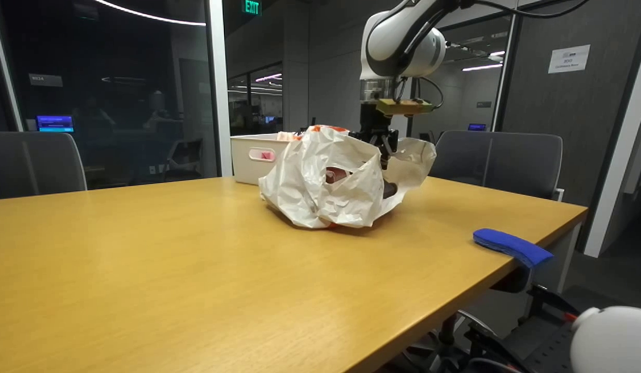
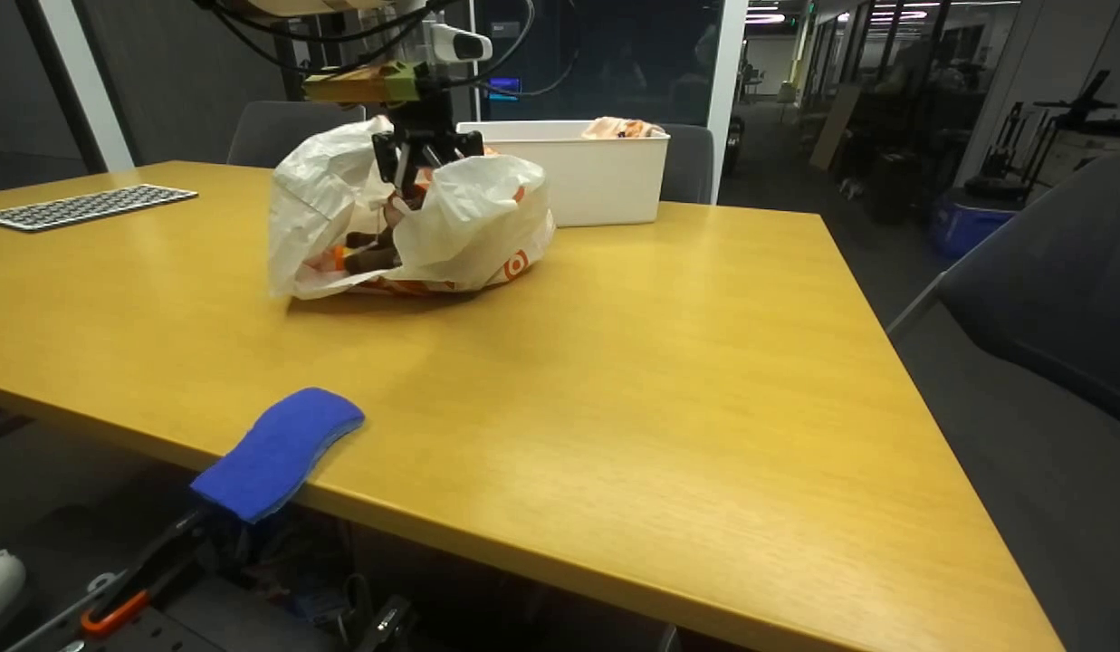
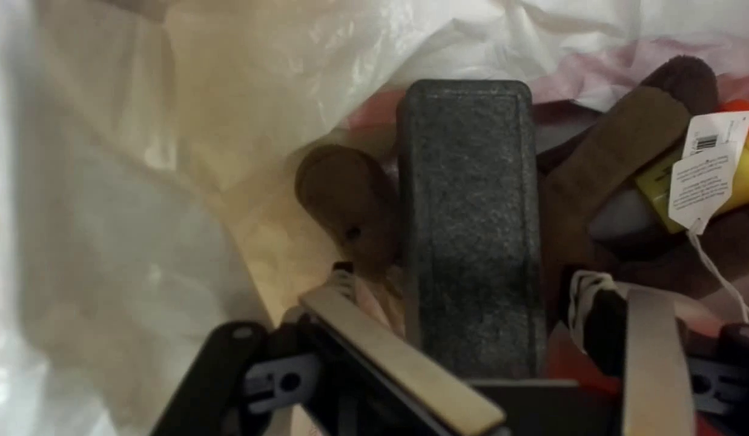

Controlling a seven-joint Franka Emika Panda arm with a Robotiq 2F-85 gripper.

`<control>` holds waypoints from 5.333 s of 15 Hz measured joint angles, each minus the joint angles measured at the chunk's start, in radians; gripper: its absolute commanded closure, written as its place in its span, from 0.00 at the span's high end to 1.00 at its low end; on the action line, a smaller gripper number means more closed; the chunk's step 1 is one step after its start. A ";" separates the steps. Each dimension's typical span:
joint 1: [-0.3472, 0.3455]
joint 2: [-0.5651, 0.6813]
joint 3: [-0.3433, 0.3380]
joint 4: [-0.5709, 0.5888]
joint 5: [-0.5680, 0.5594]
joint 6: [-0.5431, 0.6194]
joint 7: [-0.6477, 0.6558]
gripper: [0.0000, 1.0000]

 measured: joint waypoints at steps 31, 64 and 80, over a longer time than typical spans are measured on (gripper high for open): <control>-0.039 -0.473 -0.068 -0.330 0.125 -0.531 -0.025 1.00; -0.149 -0.292 -0.173 -0.613 0.140 -0.111 -0.124 0.44; -0.127 -0.392 -0.142 -0.591 0.146 -0.133 -0.113 1.00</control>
